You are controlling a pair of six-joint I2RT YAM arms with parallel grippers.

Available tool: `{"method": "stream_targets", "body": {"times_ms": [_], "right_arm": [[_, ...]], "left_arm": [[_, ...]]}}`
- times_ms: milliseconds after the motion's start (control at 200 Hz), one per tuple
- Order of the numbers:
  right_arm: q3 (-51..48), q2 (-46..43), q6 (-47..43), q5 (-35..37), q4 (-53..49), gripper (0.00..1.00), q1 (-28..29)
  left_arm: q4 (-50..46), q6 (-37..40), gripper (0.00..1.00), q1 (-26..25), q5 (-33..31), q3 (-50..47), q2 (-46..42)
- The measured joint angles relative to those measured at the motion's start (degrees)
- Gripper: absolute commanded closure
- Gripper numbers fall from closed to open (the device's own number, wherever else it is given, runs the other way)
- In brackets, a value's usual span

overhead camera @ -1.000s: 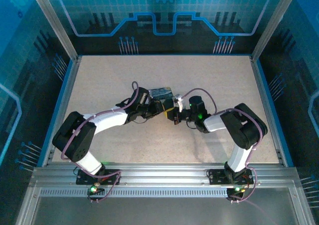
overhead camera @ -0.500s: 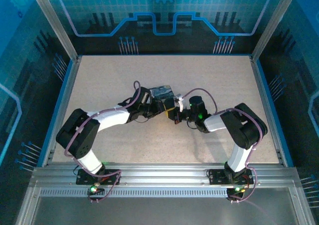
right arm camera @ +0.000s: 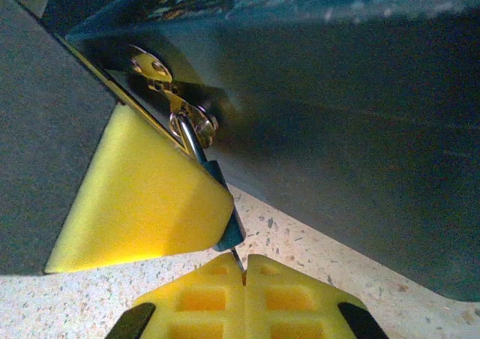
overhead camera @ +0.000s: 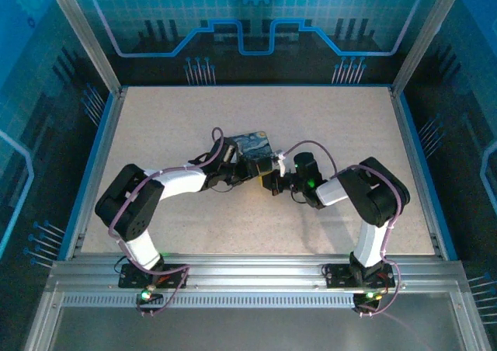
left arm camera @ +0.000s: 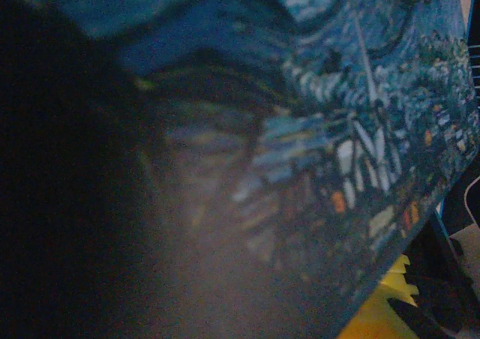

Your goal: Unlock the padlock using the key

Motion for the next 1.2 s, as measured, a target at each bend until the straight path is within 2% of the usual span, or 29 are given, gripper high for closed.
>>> {"method": "stream_targets", "body": {"times_ms": [230, 360, 445, 630, 810, 935, 1201], "right_arm": [[0.0, 1.0, 0.5, 0.1, 0.0, 0.99, 0.0], [0.0, 1.4, 0.6, -0.1, -0.9, 0.99, 0.0], [0.2, 1.4, 0.7, -0.3, -1.6, 0.99, 0.0], [3.2, 1.4, 2.3, -1.8, -7.7, 0.99, 0.0], [6.9, 1.1, 5.5, -4.3, -15.7, 1.00, 0.0], [9.2, 1.1, 8.4, -6.1, -19.9, 1.00, 0.0], [9.9, 0.4, 14.4, -7.3, -22.6, 0.99, 0.4]], "left_arm": [[-0.5, 0.4, 0.52, -0.7, 0.4, -1.9, -2.0], [-1.4, 0.8, 0.42, -1.0, 0.5, -3.4, -7.1], [-2.1, 1.4, 0.39, -1.0, -0.1, -4.8, -11.0], [-3.1, -0.3, 0.39, -0.7, -1.5, -9.4, -17.5], [-0.4, -7.7, 0.43, -0.7, -3.0, -16.6, -21.2], [2.6, -11.9, 0.45, -0.7, -4.2, -20.4, -22.0], [10.3, -17.2, 0.47, -0.7, -5.3, -21.9, -21.4]]}}
